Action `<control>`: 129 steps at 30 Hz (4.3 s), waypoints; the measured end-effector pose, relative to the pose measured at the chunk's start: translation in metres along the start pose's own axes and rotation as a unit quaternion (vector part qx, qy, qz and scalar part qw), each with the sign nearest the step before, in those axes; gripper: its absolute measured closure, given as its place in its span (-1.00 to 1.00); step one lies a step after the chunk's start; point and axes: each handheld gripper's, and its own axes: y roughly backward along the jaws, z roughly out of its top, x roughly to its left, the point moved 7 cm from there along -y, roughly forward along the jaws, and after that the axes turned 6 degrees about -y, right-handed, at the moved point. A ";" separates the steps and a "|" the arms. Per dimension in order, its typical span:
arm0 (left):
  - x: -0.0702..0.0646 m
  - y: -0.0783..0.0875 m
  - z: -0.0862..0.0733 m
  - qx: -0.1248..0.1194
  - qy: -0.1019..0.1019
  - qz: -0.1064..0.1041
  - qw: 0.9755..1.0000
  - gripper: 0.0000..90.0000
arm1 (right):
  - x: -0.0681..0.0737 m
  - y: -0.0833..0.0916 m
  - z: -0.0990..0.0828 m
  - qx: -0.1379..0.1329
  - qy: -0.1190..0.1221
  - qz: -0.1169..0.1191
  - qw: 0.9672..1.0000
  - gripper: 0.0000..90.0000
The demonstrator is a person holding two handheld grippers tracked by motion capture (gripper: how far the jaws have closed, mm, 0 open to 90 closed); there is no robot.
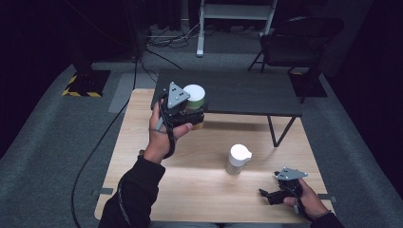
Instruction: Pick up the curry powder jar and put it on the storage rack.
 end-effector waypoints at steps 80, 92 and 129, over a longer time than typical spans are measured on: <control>0.033 -0.102 0.010 -0.006 0.013 0.044 0.999 -0.23 | 0.000 0.000 0.000 0.001 0.001 0.001 1.000 -1.00; 0.031 -0.100 0.008 -0.014 0.013 0.049 0.999 -0.35 | 0.000 0.000 0.000 0.000 0.000 0.001 1.000 -1.00; 0.007 -0.074 -0.014 -0.024 -0.053 0.081 0.995 -0.99 | 0.000 0.000 0.000 0.001 0.000 0.002 1.000 -1.00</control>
